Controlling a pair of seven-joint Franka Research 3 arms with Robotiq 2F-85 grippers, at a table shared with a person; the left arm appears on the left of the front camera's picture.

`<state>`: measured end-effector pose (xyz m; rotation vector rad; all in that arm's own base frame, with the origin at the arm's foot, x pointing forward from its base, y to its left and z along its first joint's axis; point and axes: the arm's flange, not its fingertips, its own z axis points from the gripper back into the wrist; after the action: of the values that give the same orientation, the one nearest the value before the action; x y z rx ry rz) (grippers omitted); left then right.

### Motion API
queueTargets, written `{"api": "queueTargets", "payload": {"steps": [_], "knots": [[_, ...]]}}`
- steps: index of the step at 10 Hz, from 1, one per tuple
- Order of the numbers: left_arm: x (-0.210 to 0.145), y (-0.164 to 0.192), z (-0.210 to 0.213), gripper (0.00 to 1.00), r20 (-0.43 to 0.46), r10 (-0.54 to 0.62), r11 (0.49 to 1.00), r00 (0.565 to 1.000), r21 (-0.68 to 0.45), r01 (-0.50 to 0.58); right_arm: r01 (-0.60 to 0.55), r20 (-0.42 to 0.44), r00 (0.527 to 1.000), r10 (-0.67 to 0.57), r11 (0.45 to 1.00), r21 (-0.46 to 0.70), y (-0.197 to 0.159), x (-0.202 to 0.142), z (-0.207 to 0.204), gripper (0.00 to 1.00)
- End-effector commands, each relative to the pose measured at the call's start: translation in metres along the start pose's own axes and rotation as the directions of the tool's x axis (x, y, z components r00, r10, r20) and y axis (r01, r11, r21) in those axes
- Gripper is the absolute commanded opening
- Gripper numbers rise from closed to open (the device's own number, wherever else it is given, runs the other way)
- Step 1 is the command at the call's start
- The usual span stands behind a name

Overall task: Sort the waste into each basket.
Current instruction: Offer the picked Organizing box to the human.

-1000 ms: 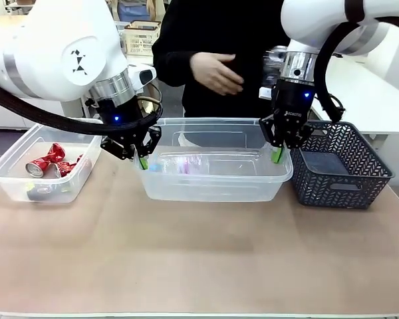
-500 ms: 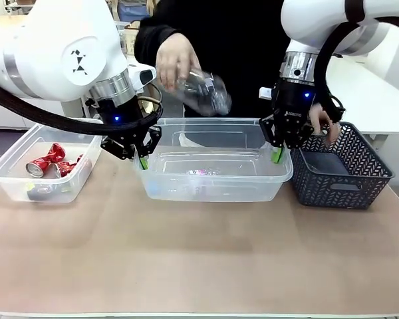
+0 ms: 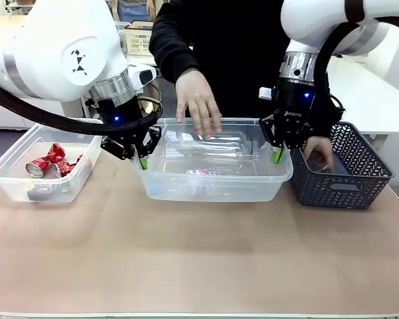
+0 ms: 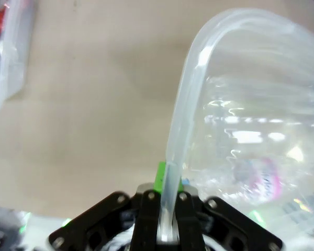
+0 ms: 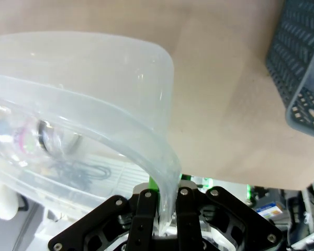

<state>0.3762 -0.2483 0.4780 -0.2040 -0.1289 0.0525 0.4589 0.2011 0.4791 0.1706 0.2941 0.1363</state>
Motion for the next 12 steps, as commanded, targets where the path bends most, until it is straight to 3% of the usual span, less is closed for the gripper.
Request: {"api": "queueTargets", "payload": {"steps": [1,12], "knots": [[0.0029,0.0016,0.0027,0.04,0.013,0.008,1.000,1.000,-0.008,-0.008,-0.011,0.007,1.000,0.011,1.000,0.003,0.0018,-0.0035,0.0037,0.05],[0.0029,0.0016,0.0027,0.04,0.013,0.008,1.000,1.000,-0.008,-0.008,-0.011,0.007,1.000,0.011,1.000,0.003,0.0018,-0.0035,0.0037,0.05]]}}
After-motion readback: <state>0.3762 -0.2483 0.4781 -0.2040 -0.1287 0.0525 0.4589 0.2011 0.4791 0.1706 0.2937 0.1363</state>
